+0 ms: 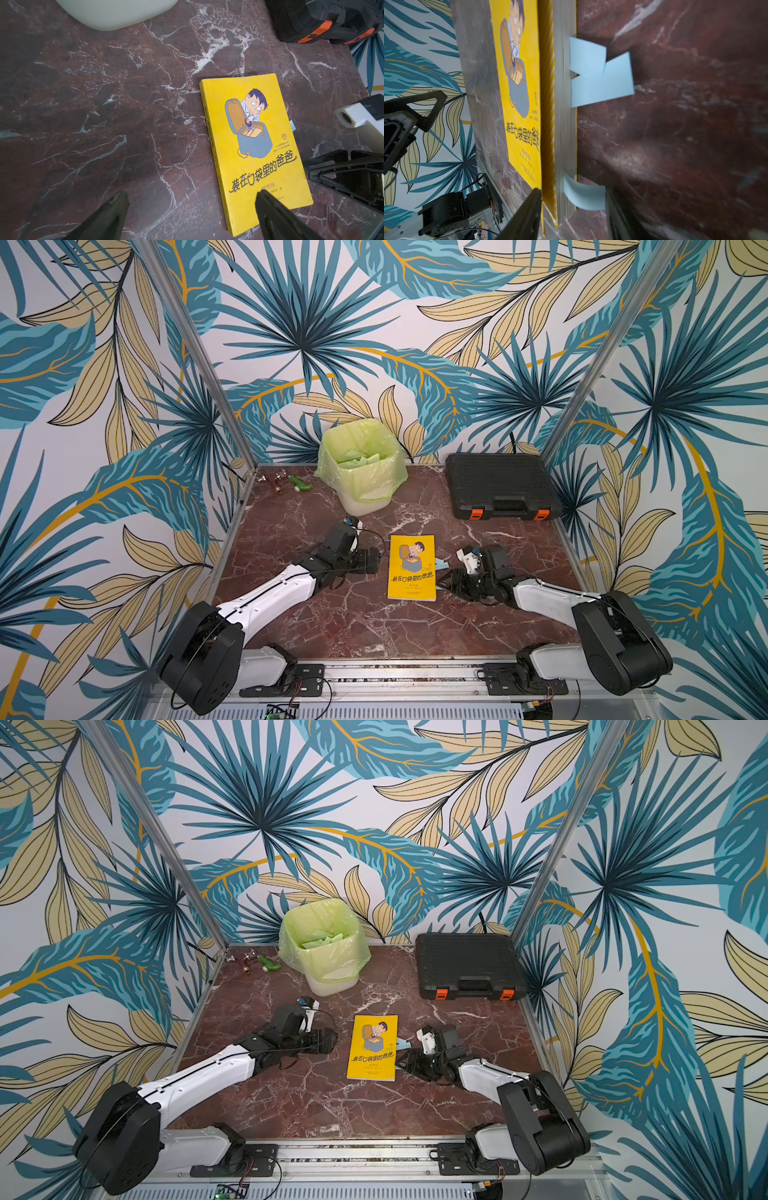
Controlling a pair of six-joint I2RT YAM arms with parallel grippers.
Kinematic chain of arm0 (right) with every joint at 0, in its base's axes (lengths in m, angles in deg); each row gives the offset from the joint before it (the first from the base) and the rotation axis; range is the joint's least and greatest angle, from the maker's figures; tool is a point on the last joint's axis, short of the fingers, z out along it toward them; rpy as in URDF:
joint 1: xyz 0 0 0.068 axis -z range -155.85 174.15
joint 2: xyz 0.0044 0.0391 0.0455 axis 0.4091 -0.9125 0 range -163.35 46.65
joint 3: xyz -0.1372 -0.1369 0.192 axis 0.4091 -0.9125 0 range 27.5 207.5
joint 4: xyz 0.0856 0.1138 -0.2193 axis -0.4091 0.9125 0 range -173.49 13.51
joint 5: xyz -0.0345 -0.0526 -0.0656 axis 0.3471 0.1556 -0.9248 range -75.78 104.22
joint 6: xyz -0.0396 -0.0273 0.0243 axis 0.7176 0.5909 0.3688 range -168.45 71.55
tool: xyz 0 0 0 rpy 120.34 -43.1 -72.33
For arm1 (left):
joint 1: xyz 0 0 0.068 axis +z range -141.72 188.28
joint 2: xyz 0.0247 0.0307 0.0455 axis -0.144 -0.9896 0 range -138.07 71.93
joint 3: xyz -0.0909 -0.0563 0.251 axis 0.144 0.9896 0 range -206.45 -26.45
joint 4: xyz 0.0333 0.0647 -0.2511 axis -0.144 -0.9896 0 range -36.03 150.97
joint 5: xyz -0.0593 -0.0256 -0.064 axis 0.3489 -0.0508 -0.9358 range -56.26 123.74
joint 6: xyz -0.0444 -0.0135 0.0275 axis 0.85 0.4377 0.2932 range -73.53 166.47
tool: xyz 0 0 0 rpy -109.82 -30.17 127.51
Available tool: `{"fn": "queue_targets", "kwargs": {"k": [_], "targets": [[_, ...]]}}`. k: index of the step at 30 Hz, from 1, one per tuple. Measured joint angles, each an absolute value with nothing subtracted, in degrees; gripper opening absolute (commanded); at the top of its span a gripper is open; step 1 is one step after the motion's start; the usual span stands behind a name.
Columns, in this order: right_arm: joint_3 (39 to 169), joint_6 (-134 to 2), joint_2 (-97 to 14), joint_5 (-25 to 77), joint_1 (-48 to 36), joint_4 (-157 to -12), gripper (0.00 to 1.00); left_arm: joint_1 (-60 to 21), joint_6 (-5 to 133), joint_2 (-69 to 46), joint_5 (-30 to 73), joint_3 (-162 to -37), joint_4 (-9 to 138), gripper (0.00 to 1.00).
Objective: Peel off the used sticky note
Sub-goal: Open the book at the center of the board, then tear off the note from the book.
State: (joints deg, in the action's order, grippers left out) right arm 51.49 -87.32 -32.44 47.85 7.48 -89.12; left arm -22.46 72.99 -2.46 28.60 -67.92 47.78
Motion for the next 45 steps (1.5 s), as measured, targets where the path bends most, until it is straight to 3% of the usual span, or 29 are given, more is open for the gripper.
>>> {"fn": "queue_targets", "kwargs": {"k": [17,30,38,41,45], "targets": [[51.49,-89.86,-32.81,46.36,5.93,-91.72,0.07,-23.95,72.84,-5.67,25.58,-69.69,47.58,1.00],[54.92,-89.81,-28.88,46.45,2.46,-90.87,0.02,-30.25,68.66,-9.32,18.02,-73.36,47.91,1.00],[58.79,-89.86,-28.94,47.25,0.36,-90.96,0.01,-37.94,62.21,-7.13,20.14,-73.50,47.65,1.00],[59.46,-89.86,-29.60,47.43,-0.01,-91.09,0.01,-40.43,59.94,-4.91,22.56,-72.88,48.17,0.96],[59.79,-89.88,-30.87,47.54,-0.45,-91.35,0.01,-41.28,58.52,-4.34,24.66,-72.18,50.10,0.84]]}}
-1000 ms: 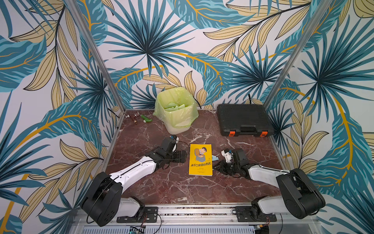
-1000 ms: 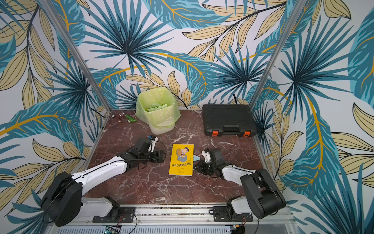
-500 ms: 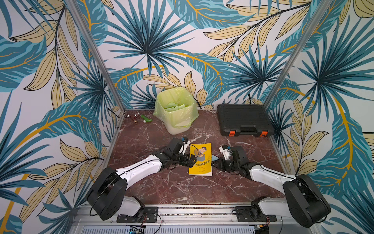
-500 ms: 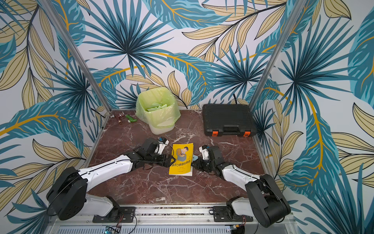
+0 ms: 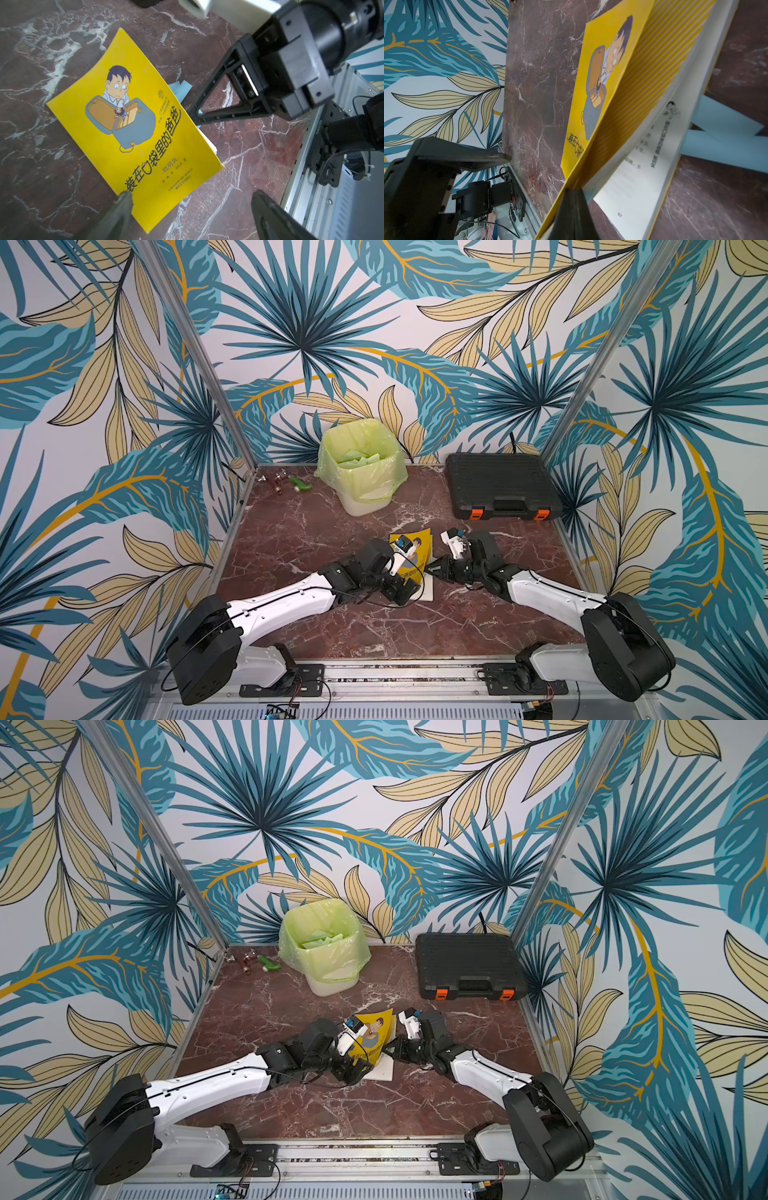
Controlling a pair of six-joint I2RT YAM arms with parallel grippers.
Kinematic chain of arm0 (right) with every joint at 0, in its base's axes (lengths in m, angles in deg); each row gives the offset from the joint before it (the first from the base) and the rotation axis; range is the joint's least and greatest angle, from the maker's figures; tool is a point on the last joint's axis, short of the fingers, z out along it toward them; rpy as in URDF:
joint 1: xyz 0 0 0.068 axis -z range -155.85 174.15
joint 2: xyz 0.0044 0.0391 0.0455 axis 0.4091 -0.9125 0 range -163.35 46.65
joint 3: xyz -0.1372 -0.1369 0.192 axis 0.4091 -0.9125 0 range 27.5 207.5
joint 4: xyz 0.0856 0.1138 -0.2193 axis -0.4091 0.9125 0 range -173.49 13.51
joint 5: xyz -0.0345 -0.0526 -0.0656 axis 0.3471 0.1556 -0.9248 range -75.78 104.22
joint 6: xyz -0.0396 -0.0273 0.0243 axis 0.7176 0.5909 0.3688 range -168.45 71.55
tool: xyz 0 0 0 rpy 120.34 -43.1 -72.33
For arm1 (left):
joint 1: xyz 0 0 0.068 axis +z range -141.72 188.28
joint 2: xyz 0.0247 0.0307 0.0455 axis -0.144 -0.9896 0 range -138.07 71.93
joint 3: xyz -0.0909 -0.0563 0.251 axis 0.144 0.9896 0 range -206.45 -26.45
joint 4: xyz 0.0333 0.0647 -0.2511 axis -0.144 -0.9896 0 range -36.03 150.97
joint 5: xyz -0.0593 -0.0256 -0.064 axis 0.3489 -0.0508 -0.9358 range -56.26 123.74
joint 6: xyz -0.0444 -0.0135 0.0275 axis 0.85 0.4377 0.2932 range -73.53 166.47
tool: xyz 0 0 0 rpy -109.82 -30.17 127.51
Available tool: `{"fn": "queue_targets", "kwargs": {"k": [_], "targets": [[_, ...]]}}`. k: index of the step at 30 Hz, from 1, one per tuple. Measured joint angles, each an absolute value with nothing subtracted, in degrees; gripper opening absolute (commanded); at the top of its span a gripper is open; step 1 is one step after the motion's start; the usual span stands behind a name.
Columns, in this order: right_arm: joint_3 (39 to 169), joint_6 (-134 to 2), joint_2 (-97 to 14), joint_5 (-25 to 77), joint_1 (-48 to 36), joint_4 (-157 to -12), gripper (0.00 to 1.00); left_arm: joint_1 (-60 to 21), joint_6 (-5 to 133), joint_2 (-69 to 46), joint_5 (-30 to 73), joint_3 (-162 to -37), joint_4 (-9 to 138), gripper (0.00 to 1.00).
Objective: Peel off the used sticky note
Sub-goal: Tear off the note from the book.
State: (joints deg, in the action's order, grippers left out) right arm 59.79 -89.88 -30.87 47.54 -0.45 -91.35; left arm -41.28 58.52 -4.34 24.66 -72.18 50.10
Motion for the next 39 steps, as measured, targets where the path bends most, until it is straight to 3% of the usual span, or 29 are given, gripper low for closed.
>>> {"fn": "queue_targets", "kwargs": {"k": [6,31,39], "targets": [[59.84,-89.88,-31.06,47.50,-0.85,-91.40,0.00,-41.89,58.89,-6.41,25.45,-72.10,52.70,0.74],[60.38,-89.97,-32.03,47.41,-1.46,-92.68,0.00,-45.83,58.63,-14.06,29.12,-73.91,54.71,0.72],[60.43,-90.14,-32.35,47.21,-1.57,-92.77,0.00,-46.51,58.06,-14.89,33.23,-75.18,54.03,0.57]]}}
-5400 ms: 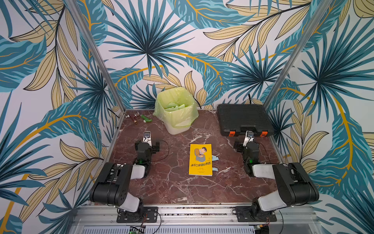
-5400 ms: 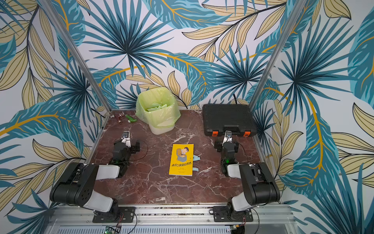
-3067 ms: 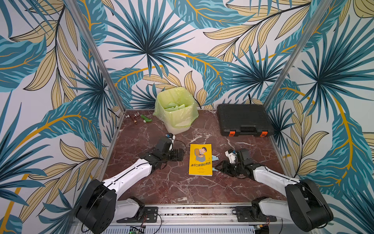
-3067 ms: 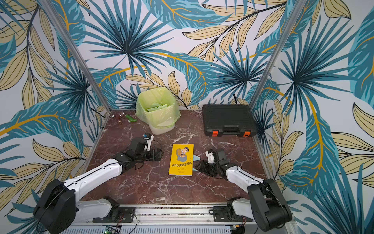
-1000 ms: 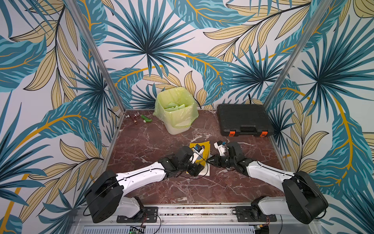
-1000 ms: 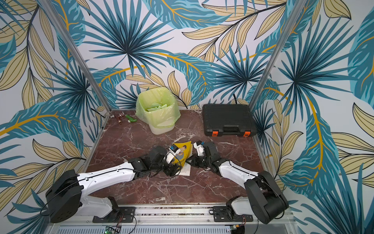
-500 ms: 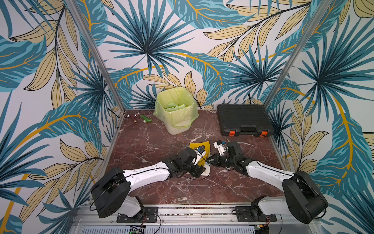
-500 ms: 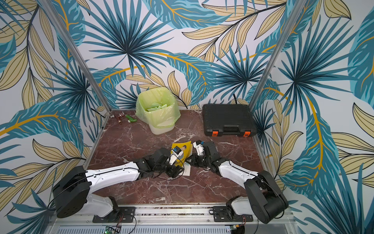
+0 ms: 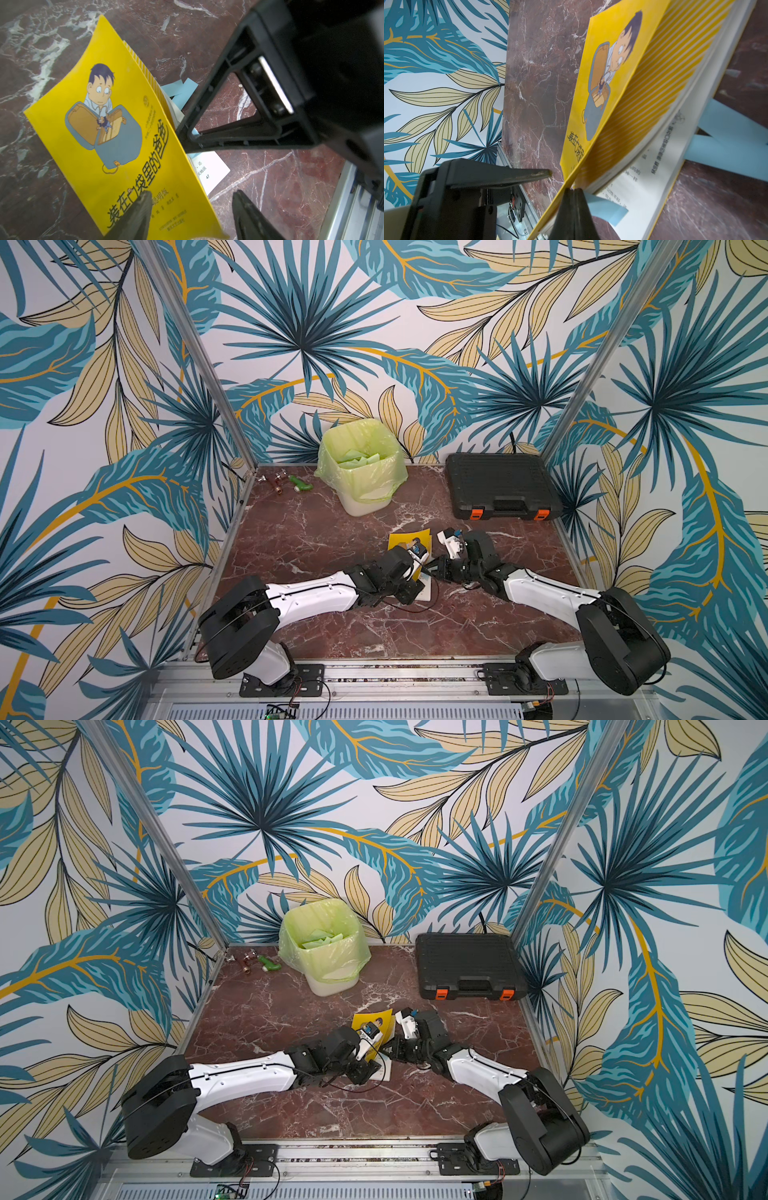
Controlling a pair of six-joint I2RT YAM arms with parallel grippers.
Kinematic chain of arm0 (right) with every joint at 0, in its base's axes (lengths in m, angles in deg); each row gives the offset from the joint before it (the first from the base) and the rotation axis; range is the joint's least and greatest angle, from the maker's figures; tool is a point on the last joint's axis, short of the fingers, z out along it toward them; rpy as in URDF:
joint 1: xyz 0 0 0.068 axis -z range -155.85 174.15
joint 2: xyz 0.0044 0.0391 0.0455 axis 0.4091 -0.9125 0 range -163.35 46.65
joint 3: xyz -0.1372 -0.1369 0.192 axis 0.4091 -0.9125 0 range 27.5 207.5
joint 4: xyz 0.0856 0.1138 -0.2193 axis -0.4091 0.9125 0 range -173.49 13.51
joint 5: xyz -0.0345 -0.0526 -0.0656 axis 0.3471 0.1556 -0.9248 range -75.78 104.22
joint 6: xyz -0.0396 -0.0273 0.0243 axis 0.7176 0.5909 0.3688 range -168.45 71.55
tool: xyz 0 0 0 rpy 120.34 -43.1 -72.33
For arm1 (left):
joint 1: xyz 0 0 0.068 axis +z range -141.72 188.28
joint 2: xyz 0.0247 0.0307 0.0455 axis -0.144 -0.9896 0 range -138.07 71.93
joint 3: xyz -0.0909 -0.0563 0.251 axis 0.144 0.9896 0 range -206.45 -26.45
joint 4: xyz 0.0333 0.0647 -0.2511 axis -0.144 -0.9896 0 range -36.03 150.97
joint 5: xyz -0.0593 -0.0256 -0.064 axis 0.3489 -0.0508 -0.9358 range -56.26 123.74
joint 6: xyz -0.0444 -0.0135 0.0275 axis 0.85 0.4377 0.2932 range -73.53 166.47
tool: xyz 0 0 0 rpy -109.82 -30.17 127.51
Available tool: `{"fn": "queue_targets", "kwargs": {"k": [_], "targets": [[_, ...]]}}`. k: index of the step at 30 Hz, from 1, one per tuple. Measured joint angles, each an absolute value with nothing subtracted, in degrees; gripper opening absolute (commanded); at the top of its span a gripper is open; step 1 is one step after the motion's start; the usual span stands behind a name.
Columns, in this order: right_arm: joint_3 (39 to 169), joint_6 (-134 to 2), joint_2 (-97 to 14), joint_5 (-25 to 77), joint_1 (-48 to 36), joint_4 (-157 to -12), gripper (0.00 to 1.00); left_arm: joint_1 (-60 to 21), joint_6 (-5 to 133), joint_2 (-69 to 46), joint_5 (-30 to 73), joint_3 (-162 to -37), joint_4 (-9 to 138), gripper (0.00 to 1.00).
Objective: Peel off the used sticky note
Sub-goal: Tear off the note from the book, then place the note in the trash bin.
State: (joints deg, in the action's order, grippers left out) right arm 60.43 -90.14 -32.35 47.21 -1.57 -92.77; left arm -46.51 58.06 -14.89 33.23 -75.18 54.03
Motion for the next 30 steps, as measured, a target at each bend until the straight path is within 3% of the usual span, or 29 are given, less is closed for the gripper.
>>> {"fn": "queue_targets", "kwargs": {"k": [4,9,17,24,30], "targets": [[60.45,-90.03,-32.11,46.16,-1.59,-92.16,0.00,-46.53,58.02,-14.89,34.63,-75.18,53.83,0.53],[61.37,-88.24,-26.50,40.11,-1.72,-86.11,0.00,-46.55,58.24,-14.54,34.59,-74.89,54.21,0.67],[76.99,-80.57,-20.86,30.18,-1.70,-76.90,0.00,-45.28,59.77,-6.04,31.50,-68.97,59.06,0.68],[97.60,-73.77,-29.45,33.66,-1.68,-80.10,0.01,-41.96,61.76,0.91,30.30,-64.08,61.62,0.69],[120.16,-72.20,-48.64,39.65,-1.92,-82.72,0.02,-40.74,63.29,5.74,30.56,-60.75,61.66,0.71]]}}
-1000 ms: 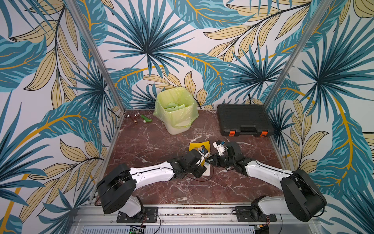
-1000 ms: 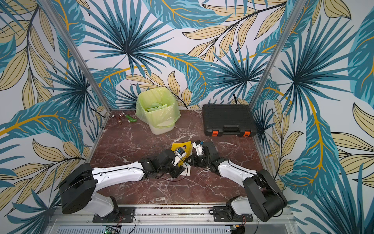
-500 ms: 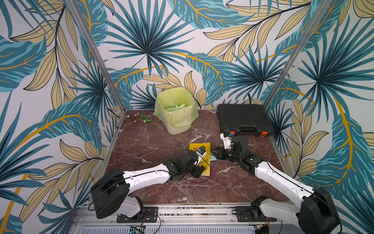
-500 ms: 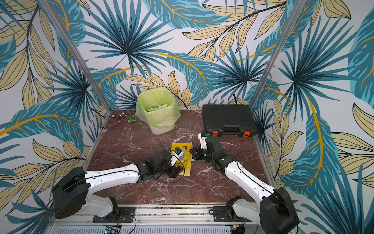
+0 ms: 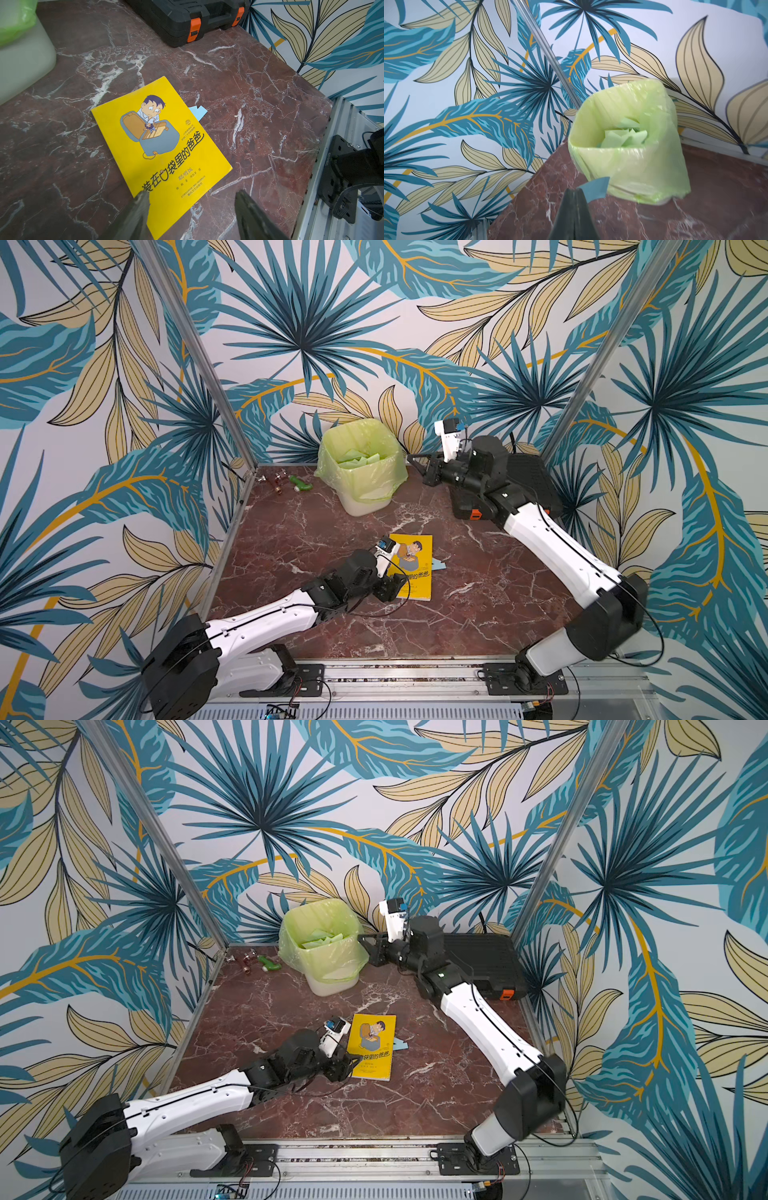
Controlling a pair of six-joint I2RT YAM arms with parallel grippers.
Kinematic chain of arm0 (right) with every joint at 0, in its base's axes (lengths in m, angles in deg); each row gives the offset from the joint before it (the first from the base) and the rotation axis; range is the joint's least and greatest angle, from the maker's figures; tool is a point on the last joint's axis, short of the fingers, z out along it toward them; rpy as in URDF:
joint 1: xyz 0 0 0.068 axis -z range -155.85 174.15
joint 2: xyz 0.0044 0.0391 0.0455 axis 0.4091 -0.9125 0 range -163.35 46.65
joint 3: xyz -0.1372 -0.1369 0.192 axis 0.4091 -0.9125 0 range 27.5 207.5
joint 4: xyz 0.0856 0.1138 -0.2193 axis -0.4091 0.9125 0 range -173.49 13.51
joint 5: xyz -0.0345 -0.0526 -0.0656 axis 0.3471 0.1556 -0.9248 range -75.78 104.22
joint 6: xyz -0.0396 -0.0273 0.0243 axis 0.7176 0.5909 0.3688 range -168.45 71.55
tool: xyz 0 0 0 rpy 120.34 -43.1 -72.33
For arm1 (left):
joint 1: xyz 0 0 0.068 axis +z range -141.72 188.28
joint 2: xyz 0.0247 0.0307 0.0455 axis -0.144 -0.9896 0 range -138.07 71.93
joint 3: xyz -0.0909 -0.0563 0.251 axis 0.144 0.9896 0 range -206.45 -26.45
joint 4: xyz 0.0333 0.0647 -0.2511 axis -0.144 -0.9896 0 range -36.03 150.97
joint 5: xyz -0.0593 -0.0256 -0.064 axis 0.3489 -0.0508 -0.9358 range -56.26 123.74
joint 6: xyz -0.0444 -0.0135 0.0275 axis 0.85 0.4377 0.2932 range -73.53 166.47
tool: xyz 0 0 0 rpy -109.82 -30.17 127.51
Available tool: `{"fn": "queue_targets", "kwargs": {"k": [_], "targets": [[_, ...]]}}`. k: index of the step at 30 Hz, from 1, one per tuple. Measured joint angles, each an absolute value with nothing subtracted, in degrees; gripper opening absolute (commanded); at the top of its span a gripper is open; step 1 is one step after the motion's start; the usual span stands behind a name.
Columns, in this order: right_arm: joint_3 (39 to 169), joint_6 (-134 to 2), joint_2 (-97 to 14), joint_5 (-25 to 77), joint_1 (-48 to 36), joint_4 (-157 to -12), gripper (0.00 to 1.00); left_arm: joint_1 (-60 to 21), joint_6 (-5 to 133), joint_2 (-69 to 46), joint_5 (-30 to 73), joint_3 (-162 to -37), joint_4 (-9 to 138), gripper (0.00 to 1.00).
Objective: Peel off the used sticky note
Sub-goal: Place the note in the trash bin.
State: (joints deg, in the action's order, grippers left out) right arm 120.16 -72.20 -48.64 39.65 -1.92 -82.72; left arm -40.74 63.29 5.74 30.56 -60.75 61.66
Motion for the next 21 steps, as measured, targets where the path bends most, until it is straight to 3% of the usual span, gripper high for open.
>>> {"fn": "queue_targets", "kwargs": {"k": [9,14,21], "targets": [[147.92,-71.06,-74.52,40.13,-3.69,-75.37,0.05,-40.17,64.33,9.06,31.90,-59.05,61.51,0.73],[156.49,-70.41,-80.59,38.93,-3.97,-69.32,0.20,-39.91,64.55,10.44,32.73,-58.13,61.35,0.73],[158.56,-68.48,-80.09,37.77,-3.97,-64.60,0.42,-39.45,64.97,10.66,33.65,-57.58,61.20,0.73]]}}
